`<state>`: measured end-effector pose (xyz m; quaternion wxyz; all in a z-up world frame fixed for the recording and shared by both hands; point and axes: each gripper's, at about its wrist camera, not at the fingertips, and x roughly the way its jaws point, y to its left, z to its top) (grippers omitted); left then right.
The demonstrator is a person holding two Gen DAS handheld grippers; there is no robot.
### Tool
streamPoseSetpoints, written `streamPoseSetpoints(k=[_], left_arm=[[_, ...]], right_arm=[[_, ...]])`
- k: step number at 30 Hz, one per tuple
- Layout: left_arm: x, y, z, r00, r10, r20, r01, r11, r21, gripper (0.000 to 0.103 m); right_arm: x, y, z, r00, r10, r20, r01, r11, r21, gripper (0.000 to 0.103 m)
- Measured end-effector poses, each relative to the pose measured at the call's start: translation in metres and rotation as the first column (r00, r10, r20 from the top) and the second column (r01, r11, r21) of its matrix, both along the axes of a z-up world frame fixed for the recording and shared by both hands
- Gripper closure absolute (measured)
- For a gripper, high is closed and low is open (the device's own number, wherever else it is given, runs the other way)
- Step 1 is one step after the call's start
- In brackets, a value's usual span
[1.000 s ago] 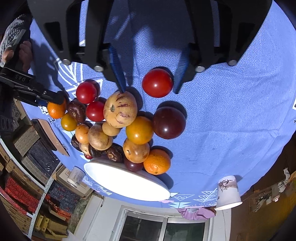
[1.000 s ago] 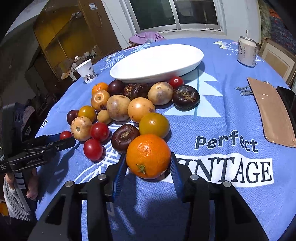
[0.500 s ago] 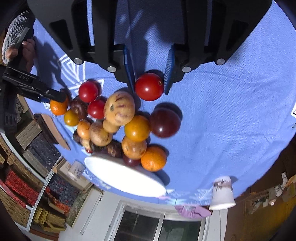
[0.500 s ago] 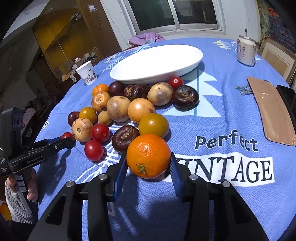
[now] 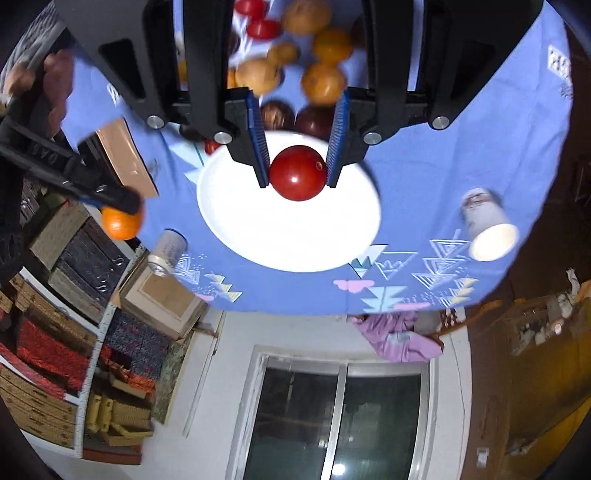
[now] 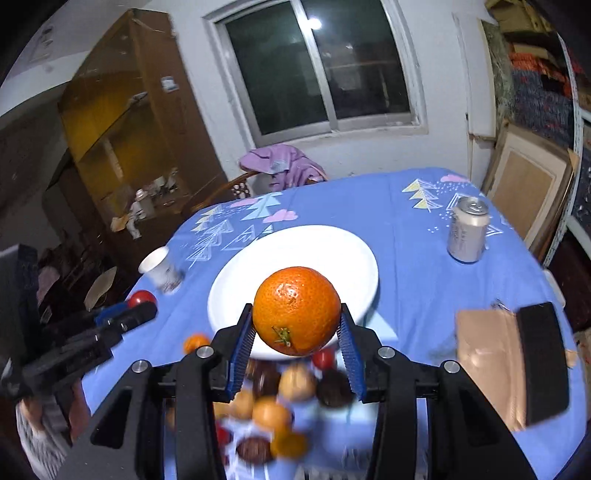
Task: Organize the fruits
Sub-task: 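Carry the tomato and orange onto the white plate and open both tools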
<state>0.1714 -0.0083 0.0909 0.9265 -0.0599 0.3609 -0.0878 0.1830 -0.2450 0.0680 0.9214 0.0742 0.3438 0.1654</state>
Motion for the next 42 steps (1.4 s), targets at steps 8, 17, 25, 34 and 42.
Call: streamPoseSetpoints(k=[8,17,25,34,42], left_arm=[[0.07,-0.003,-0.064,0.985,0.032,-0.168,-0.034,0.999,-0.008,0.073],[0.094,-0.011,-0.086,0.977,0.035,-0.21,-0.03,0.999,0.028,0.072],[0.096,-0.006,-0.09,0.977,0.05,-0.205,-0.048,0.999,0.015,0.05],[0.077,0.009,-0.065,0.985,0.082,-0.152,-0.09,0.995,-0.046,0.037],[0.046,0.017,-0.048,0.99,0.102,-0.1,-0.106,0.994,-0.04,0.037]], right_arm=[[0.072,0.027,-0.072,0.987,-0.039,-0.155,0.026,0.996,-0.085,0.058],[0.077,0.051,-0.089,0.989,-0.02,-0.149,-0.01,0.98,-0.2,0.058],[0.081,0.046,-0.09,0.988,-0.022,-0.154,-0.007,0.983,-0.184,0.057],[0.073,0.042,-0.067,0.997,-0.031,-0.075,0.019,0.986,-0.164,0.051],[0.061,0.033,-0.05,0.999,-0.03,-0.03,0.026,0.992,-0.124,0.05]])
